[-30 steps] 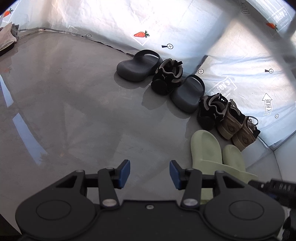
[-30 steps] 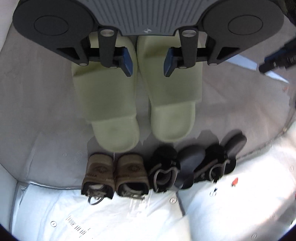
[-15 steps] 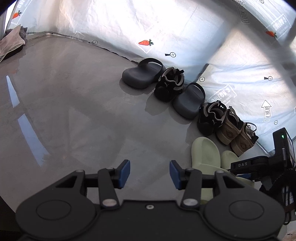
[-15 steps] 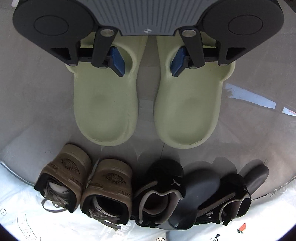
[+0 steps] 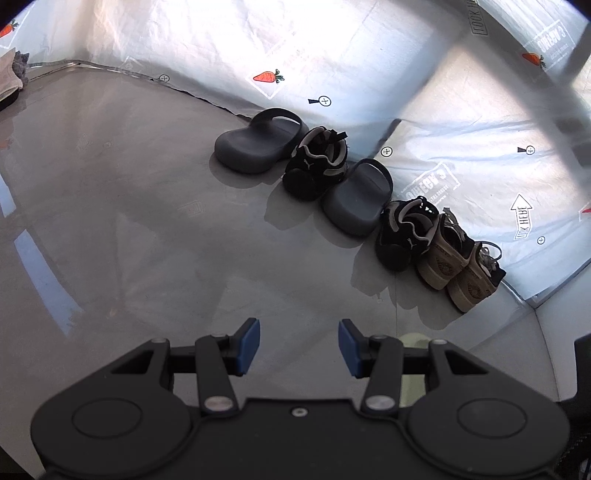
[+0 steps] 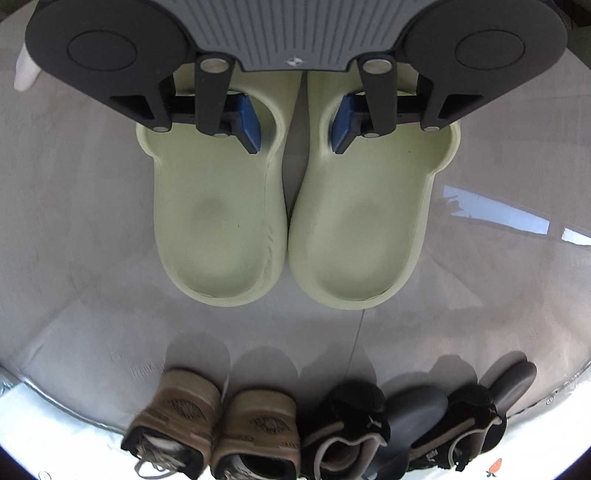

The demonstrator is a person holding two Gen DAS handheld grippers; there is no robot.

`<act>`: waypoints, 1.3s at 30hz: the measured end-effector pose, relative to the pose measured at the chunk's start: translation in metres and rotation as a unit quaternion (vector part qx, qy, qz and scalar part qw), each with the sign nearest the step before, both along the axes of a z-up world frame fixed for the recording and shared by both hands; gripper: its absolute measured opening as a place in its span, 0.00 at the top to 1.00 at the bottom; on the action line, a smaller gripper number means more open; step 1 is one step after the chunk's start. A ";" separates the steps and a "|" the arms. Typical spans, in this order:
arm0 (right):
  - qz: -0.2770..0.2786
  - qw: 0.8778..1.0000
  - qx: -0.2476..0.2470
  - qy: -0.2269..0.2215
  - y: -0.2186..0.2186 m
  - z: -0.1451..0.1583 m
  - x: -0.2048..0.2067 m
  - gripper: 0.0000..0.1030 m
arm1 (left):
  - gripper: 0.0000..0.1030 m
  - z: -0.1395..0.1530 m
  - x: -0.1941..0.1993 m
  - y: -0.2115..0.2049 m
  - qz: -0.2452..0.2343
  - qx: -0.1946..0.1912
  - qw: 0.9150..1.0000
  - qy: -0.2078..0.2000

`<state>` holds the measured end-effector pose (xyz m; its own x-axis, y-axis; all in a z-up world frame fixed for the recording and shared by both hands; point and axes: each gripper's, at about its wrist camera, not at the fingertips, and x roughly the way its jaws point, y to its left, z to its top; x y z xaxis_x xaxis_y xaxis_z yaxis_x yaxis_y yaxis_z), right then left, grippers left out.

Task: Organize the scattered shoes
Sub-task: 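Grasp a dark grey slide's strap with the left tool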

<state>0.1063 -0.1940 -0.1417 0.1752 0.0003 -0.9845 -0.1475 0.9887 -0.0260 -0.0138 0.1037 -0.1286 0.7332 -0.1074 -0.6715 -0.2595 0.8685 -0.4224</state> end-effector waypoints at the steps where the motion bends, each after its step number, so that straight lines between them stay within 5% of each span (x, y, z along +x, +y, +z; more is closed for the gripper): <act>1: -0.004 1.000 0.000 0.005 -0.001 0.001 -0.001 0.56 | 0.54 0.001 0.002 -0.002 -0.004 0.005 1.000 -0.003; 3: -0.017 0.999 0.029 0.007 -0.003 0.008 0.001 0.53 | 0.53 0.003 0.006 -0.004 -0.009 0.016 1.000 -0.007; 5: -0.027 0.997 0.061 -0.031 -0.004 0.023 0.006 0.29 | 0.50 0.003 0.011 -0.006 -0.012 0.026 1.000 -0.003; 9: -0.025 0.983 0.105 -0.147 0.002 0.053 0.018 0.18 | 0.48 -0.001 0.028 -0.007 -0.017 0.040 0.999 0.008; 12: -0.023 0.960 0.133 -0.244 0.009 0.066 0.023 0.11 | 0.44 0.005 0.045 -0.003 -0.009 0.046 0.999 -0.010; 15: -0.039 0.945 0.153 -0.288 0.013 0.066 0.028 0.07 | 0.44 0.011 0.062 0.011 0.007 0.028 0.999 -0.031; 17: -0.039 0.944 0.160 -0.287 0.015 0.060 0.036 0.06 | 0.42 0.012 0.076 0.025 0.018 0.011 0.999 -0.038; 20: -0.041 0.943 0.161 -0.288 0.020 0.051 0.054 0.06 | 0.41 0.012 0.106 0.044 0.026 0.048 0.998 -0.032; 23: -0.067 0.939 0.175 -0.290 0.019 0.044 0.066 0.06 | 0.20 0.014 0.147 0.067 0.037 0.060 0.996 -0.055; 27: -0.102 0.929 0.215 -0.282 0.014 0.030 0.076 0.06 | 0.20 0.012 0.199 0.088 0.055 0.039 0.994 -0.086; 33: -0.129 0.931 0.196 -0.280 0.000 0.022 0.083 0.06 | 0.20 -0.013 0.296 0.107 0.074 -0.021 0.992 -0.100; 39: -0.170 0.929 0.182 -0.275 -0.026 0.015 0.084 0.07 | 0.29 -0.046 0.374 0.113 0.066 -0.028 0.995 -0.070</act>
<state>0.1902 -0.2196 -0.1268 0.7026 0.1676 -0.6916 0.1113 0.9340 0.3394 0.3597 0.2165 -0.1746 0.8291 -0.0391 -0.5577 -0.3046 0.8049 -0.5093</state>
